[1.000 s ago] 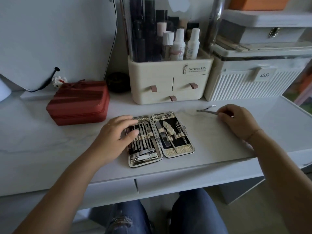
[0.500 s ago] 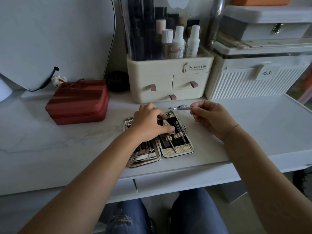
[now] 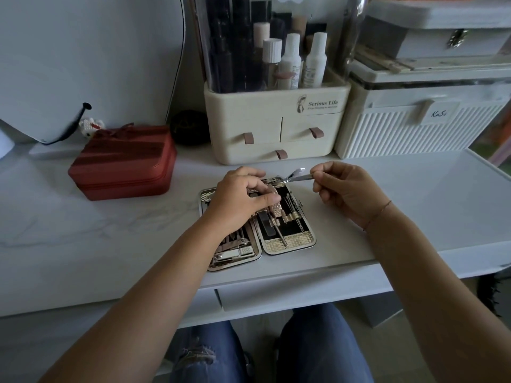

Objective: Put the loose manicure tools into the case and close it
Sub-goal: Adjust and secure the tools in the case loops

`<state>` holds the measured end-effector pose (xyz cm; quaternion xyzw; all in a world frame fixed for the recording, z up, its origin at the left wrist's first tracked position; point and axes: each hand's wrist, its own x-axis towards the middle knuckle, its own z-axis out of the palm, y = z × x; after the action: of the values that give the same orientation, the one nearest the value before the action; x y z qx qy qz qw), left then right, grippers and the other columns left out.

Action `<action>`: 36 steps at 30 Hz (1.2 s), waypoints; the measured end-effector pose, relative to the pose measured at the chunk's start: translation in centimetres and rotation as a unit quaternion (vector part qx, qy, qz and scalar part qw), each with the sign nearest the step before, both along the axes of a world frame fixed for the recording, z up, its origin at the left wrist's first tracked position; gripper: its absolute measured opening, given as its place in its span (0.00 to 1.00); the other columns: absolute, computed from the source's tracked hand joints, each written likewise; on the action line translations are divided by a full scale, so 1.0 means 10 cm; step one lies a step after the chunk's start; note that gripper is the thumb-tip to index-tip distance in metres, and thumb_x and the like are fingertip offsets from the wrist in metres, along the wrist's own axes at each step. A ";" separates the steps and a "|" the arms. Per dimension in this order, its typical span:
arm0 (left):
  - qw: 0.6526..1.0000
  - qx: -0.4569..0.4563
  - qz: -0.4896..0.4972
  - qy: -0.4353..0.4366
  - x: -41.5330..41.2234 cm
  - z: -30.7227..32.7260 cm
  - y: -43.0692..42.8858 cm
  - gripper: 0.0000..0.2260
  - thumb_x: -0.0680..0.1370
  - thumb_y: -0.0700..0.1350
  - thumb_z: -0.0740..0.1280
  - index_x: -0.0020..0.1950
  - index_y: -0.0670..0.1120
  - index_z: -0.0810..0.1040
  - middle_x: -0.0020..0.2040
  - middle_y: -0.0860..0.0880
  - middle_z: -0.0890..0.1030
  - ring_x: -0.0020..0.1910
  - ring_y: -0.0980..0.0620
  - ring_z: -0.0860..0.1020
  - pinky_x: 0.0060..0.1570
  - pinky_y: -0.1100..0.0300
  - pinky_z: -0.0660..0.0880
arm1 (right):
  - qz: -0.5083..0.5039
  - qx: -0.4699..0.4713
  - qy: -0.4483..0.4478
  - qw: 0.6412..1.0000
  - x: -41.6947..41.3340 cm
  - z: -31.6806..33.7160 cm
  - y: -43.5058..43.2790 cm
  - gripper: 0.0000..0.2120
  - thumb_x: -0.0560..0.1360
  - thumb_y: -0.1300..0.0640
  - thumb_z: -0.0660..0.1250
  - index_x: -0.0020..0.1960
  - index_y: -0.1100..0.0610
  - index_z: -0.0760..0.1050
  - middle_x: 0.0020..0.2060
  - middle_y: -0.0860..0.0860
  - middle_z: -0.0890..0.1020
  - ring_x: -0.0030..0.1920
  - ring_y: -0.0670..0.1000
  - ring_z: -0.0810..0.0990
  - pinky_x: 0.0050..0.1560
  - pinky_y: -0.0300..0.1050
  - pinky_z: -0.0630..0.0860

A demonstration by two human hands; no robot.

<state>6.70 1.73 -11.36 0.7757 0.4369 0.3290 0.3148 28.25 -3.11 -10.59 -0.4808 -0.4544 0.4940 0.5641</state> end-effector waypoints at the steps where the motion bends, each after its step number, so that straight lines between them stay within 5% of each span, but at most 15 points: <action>1: 1.000 -0.011 -0.004 -0.017 -0.01 0.00 -0.01 0.05 0.67 0.51 0.76 0.36 0.54 0.82 0.57 0.60 0.77 0.56 0.62 0.73 0.49 0.69 0.64 | 0.002 -0.002 0.001 1.000 0.00 0.00 0.00 0.05 0.76 0.65 0.63 0.42 0.60 0.76 0.27 0.50 0.79 0.24 0.44 0.73 0.26 0.33 0.71; 7: 0.994 -0.067 -0.060 -0.062 -0.04 0.01 0.02 0.04 0.66 0.50 0.76 0.38 0.54 0.83 0.54 0.62 0.79 0.52 0.70 0.74 0.52 0.68 0.65 | 0.048 -0.034 0.024 0.998 0.06 0.04 0.09 0.00 0.72 0.62 0.66 0.43 0.59 0.75 0.31 0.51 0.81 0.28 0.44 0.77 0.30 0.34 0.75; 16: 0.967 -0.158 -0.153 -0.125 -0.13 0.07 0.09 0.08 0.62 0.53 0.75 0.38 0.53 0.84 0.55 0.57 0.79 0.55 0.62 0.77 0.56 0.65 0.71 | 0.085 -0.058 0.040 0.994 0.17 0.17 0.25 0.06 0.68 0.60 0.67 0.44 0.61 0.76 0.30 0.51 0.82 0.31 0.44 0.80 0.36 0.33 0.78; 36: 0.983 -0.091 -0.132 -0.089 -0.14 0.09 0.12 0.04 0.69 0.48 0.74 0.41 0.50 0.84 0.52 0.55 0.82 0.55 0.56 0.78 0.64 0.49 0.71 | 0.056 -0.042 0.081 0.994 0.00 0.08 0.41 0.08 0.78 0.67 0.58 0.49 0.58 0.73 0.35 0.52 0.80 0.34 0.47 0.77 0.44 0.44 0.82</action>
<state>5.27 2.93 -10.47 0.7623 0.3291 0.3107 0.4627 28.23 0.97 -9.76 -0.4362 -0.4121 0.5806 0.5502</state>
